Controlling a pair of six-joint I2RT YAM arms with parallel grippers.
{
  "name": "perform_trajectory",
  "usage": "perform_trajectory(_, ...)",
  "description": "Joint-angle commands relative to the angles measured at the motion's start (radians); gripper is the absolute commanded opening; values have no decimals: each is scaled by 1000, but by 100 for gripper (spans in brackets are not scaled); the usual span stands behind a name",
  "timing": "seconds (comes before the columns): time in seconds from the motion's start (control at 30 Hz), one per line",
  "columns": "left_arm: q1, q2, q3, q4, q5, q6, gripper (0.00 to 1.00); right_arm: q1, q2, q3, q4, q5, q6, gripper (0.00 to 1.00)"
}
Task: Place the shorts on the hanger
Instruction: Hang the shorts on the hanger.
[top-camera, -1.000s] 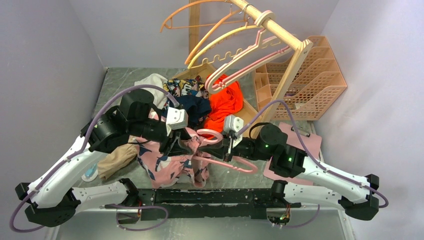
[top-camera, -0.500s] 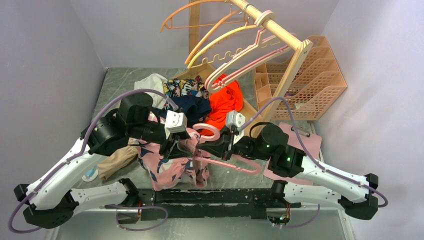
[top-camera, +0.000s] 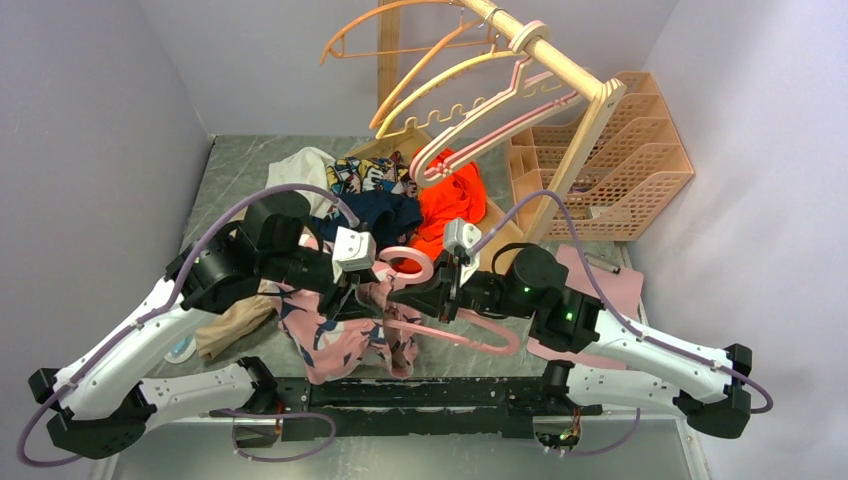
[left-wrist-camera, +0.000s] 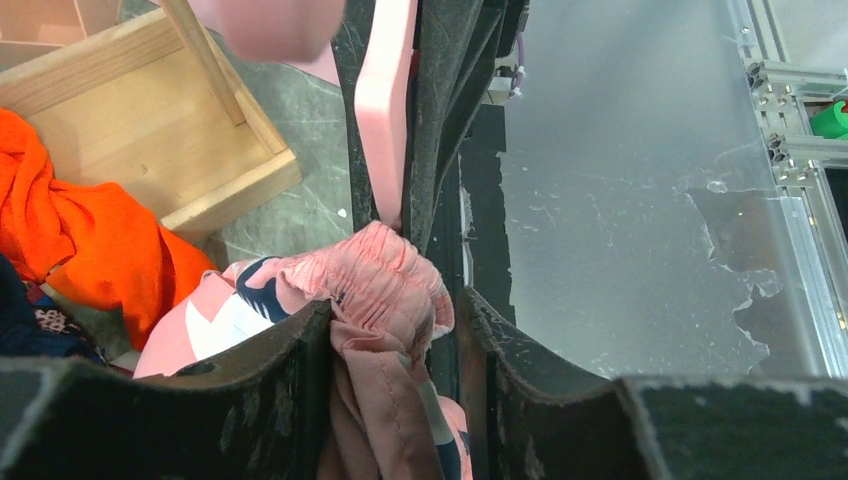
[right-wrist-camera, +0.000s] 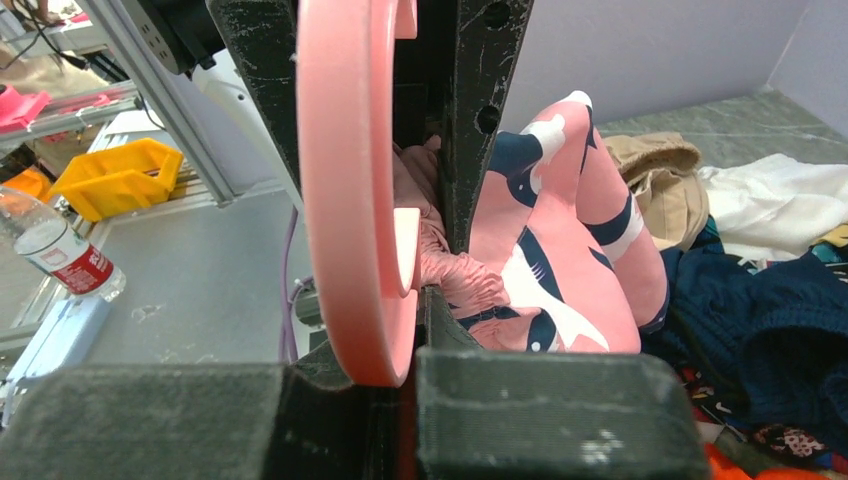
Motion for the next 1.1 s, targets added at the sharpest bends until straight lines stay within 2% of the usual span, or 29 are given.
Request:
perform_trajectory(0.0,-12,36,-22,-24,3,28,7,6,-21,45,282,-55,24,0)
perform_trajectory(0.07,-13,21,-20,4,-25,16,7,7,-13,62,251,-49,11,0)
perform_trajectory(0.27,-13,-76,-55,118,-231,-36,7,5,-24,96,117,-5,-23,2)
perform_trajectory(0.43,-12,-157,-113,210,-288,-79,8,5,-50,76,117,-3,-27,0)
perform_trajectory(0.47,-12,-158,-105,204,-287,-79,14,5,-51,76,117,-5,-26,0)
perform_trajectory(0.6,-12,-128,-36,132,-238,-47,54,5,-51,68,136,-27,-22,0)
perform_trajectory(0.67,-12,-113,-9,82,-213,-35,64,5,-51,67,142,-36,-20,0)
perform_trajectory(0.77,-12,-94,22,26,-177,-19,72,6,-50,66,140,-53,-22,0)
perform_trajectory(0.8,-12,-90,27,17,-163,-19,79,5,-49,69,134,-60,-24,0)
perform_trajectory(0.83,-11,-88,32,9,-150,-18,97,6,-48,71,127,-65,-28,0)
perform_trajectory(0.87,-11,-85,40,0,-133,-16,100,6,-47,72,121,-71,-31,0)
perform_trajectory(1.07,-13,-44,131,-101,-88,20,99,5,-46,77,90,-84,-52,0)
